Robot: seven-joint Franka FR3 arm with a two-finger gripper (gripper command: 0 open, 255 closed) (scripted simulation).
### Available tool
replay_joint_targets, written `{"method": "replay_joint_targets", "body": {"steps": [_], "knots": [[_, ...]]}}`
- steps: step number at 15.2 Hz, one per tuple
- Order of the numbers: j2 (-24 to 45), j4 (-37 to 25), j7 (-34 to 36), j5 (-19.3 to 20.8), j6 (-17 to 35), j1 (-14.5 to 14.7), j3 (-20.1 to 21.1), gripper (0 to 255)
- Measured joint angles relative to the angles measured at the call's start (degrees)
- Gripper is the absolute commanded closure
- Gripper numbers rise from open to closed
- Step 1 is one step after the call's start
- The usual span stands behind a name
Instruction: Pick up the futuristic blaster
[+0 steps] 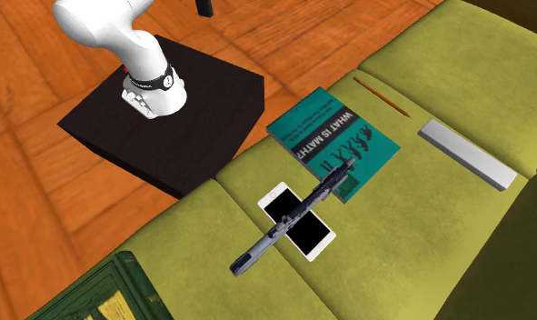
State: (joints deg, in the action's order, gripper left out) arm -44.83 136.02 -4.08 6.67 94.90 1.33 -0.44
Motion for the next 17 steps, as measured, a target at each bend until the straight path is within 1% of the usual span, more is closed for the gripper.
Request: {"method": "replay_joint_targets", "body": {"steps": [2, 6, 10, 13, 17], "knots": [[0.41, 0.12, -1.29, 0.42, 0.44, 0.10, -0.75, 0], [4.70, 0.34, -11.37, 3.32, 4.24, 0.96, -6.11, 0], [11.43, -2.20, -22.87, 5.62, 7.70, 2.22, -11.74, 0], [16.94, -4.15, -31.29, 6.51, 10.70, 3.36, -15.49, 0], [26.09, -8.84, -43.13, 6.24, 14.35, 4.90, -20.32, 0]]}}
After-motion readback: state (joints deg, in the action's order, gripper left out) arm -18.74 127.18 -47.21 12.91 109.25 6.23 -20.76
